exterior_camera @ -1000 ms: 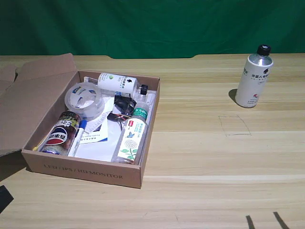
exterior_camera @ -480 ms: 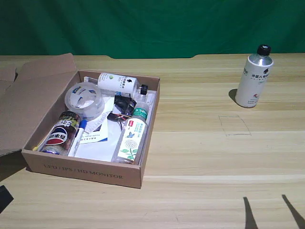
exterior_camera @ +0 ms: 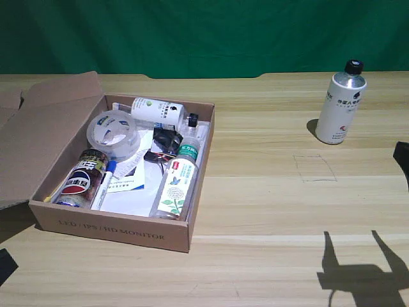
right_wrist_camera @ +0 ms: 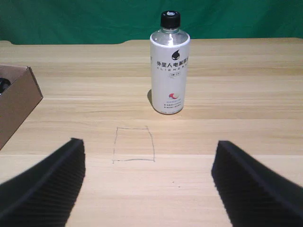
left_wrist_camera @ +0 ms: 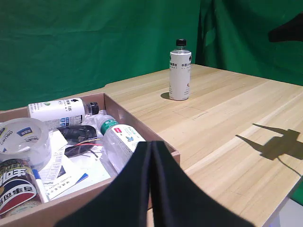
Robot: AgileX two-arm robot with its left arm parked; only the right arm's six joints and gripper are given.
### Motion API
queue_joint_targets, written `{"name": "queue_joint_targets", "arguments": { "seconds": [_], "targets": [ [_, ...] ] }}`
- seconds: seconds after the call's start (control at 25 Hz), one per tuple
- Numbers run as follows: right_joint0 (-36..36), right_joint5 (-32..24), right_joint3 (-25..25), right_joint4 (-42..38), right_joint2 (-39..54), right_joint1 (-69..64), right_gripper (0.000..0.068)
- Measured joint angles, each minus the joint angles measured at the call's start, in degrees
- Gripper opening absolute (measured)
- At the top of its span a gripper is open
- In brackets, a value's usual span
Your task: Place the white bottle into the box.
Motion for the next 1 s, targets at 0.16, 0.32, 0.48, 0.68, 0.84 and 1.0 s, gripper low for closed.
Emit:
{"name": "queue_joint_targets", "arguments": {
  "seconds": [0.16,0.32,0.48,0.68,0.84,1.0],
  "targets": [
    [0.0,1.2,0.0,-0.6,-6.5,9.5,0.0653],
    [0.0,3.3,0.0,-1.9,-13.6,19.5,0.0653],
    [0.0,3.8,0.0,-2.0,-20.3,28.6,0.0653],
    [0.0,3.9,0.0,-2.6,-28.5,39.5,0.065],
    [0.9,3.7,0.0,-1.9,-33.8,46.7,0.0637],
    [5.9,1.2,0.0,5.4,-37.4,51.2,0.0633]
  ]
}}
